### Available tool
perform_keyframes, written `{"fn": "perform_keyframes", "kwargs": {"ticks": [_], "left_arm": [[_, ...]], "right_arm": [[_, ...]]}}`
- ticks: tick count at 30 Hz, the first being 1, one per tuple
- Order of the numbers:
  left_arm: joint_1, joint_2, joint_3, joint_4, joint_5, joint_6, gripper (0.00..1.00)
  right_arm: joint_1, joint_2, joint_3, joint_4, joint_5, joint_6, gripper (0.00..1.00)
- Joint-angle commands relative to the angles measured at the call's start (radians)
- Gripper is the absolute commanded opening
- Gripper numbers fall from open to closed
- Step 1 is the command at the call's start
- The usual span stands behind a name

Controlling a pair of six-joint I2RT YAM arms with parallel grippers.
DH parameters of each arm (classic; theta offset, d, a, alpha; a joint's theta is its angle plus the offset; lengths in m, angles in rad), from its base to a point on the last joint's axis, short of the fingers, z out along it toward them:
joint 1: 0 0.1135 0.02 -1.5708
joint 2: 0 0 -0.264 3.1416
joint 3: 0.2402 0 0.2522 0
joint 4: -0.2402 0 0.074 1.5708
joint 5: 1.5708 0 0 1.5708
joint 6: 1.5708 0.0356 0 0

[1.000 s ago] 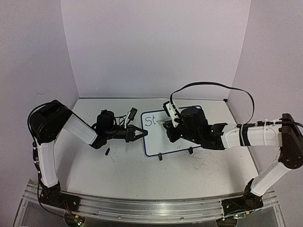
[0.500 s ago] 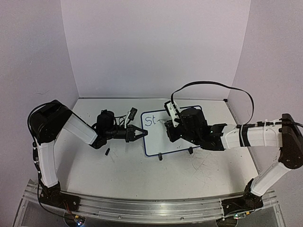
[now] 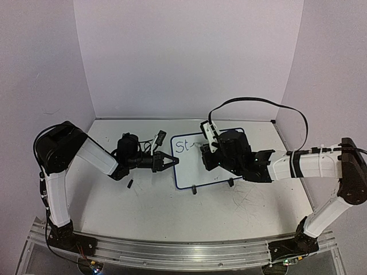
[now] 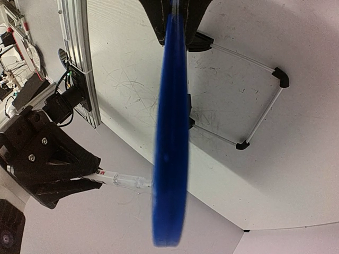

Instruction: Write a sentence on the whiteboard

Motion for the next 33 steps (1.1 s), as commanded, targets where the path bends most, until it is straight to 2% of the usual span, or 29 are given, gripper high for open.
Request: {"fn": "perform_keyframes", "kwargs": {"ticks": [1, 33], "left_arm": [[0.0, -0.037, -0.007, -0.047, 0.006, 0.02, 0.0], [0.0, -0.034, -0.003, -0.05, 0.007, 0.026, 0.0]], "right_arm": [[-0.006, 0.002, 0.03, 0.041, 0.043, 0.01, 0.0], [-0.001, 0.027, 0.038, 0.017, -0.048, 0.014, 0.0]]}}
